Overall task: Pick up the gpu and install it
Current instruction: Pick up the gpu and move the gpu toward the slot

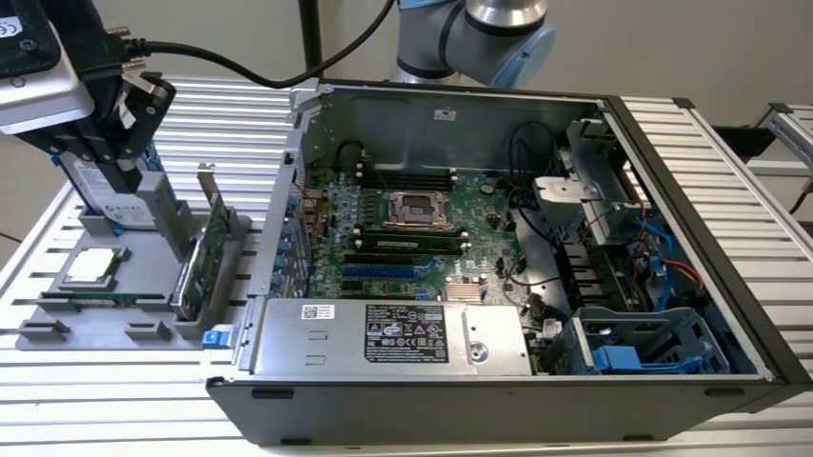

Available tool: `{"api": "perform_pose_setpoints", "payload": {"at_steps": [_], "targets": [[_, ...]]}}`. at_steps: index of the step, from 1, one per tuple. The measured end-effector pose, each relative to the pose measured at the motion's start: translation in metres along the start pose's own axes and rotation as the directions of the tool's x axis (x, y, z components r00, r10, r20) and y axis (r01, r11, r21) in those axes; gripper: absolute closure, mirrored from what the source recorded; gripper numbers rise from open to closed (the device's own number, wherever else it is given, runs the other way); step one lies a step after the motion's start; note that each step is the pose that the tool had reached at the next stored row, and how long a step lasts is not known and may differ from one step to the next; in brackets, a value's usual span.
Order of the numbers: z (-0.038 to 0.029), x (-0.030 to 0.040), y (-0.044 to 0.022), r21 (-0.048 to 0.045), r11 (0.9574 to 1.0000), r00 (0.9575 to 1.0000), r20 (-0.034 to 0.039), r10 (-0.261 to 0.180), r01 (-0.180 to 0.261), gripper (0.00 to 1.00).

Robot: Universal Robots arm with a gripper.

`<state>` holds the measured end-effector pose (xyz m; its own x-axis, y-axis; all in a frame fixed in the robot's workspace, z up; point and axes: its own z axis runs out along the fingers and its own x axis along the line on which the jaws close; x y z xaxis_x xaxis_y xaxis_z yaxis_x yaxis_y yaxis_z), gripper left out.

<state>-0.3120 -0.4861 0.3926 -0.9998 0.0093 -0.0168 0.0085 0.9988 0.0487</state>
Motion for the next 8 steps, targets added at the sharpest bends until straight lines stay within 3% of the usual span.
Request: {"api": "perform_pose_setpoints", "payload": {"at_steps": [8], "targets": [[0.0, 0.0, 0.0, 0.0001, 1.0, 1.0, -0.0016, 0.0, 0.0, 1.0]]}}
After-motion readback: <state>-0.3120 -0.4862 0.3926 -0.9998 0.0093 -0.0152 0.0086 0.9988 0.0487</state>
